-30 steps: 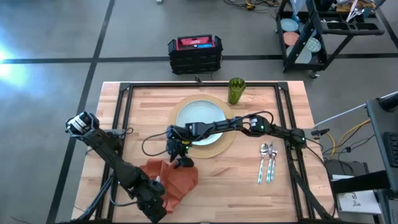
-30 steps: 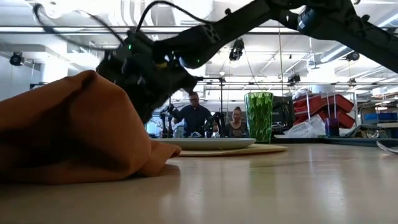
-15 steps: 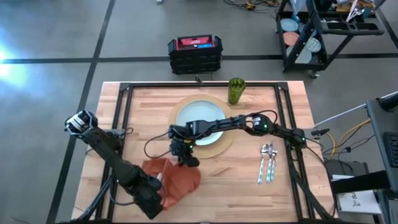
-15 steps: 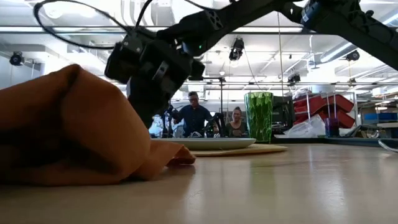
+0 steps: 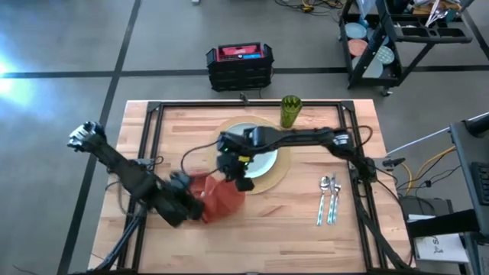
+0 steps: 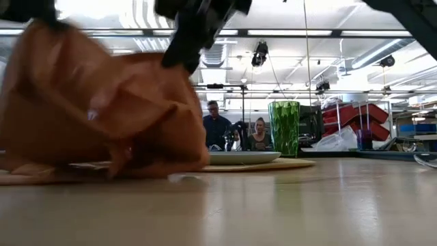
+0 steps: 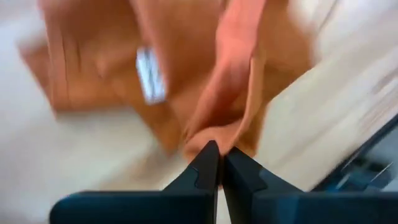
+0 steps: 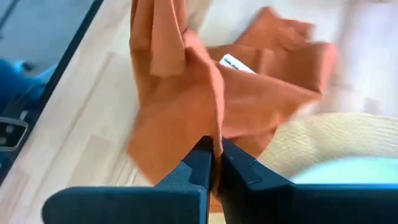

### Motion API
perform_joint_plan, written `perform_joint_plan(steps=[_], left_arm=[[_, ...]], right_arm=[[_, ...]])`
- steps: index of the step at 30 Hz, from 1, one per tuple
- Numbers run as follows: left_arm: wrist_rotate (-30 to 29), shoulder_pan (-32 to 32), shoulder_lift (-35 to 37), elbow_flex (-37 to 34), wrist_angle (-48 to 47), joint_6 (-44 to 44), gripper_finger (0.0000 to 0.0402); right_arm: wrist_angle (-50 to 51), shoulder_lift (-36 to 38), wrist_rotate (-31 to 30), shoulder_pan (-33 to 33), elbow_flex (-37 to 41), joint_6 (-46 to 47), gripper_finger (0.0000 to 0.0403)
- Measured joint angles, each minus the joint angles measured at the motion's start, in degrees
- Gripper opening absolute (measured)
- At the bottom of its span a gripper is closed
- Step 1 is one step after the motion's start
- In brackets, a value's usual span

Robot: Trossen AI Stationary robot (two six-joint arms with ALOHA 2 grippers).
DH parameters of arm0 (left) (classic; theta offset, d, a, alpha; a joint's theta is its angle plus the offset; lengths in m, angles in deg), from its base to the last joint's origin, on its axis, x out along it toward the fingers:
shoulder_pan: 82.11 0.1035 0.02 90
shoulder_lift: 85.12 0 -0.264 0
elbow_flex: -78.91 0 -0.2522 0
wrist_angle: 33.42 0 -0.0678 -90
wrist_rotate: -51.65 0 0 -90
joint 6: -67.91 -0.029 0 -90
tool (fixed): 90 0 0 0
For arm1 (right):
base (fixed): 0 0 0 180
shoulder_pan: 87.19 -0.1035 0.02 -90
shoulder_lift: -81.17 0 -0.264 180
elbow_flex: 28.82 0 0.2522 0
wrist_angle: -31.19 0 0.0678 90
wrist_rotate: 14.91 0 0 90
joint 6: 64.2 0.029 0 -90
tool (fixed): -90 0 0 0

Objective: Set table place
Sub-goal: Fold the orange table napkin

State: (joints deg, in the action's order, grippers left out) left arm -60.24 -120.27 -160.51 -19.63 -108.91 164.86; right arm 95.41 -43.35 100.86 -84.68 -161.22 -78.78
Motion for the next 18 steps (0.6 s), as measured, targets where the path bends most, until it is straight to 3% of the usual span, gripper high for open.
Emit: perform_joint_plan(steps=[3, 7, 12, 18], left_arm=[[-9.52, 0.12, 4.82, 3.5, -4.83, -2.31, 0.0], [-17.37, 0.66, 8.3, 8.81, -11.46, -7.65, 0.0], [-18.03, 5.24, 9.68, 12.41, -16.16, -16.04, 0.0], [-17.01, 12.99, 9.89, 13.45, -14.83, -26.33, 0.0]], right_arm=[[2.74, 3.53, -2.5, 0.87, -0.01, 3.47, 0.0], [6.24, 7.42, -7.34, 1.65, -0.01, 7.94, 0.0], [8.66, 9.91, -14.95, 1.65, -0.01, 13.56, 0.0], [13.72, 12.48, -20.46, 1.5, 0.02, 17.98, 0.0]])
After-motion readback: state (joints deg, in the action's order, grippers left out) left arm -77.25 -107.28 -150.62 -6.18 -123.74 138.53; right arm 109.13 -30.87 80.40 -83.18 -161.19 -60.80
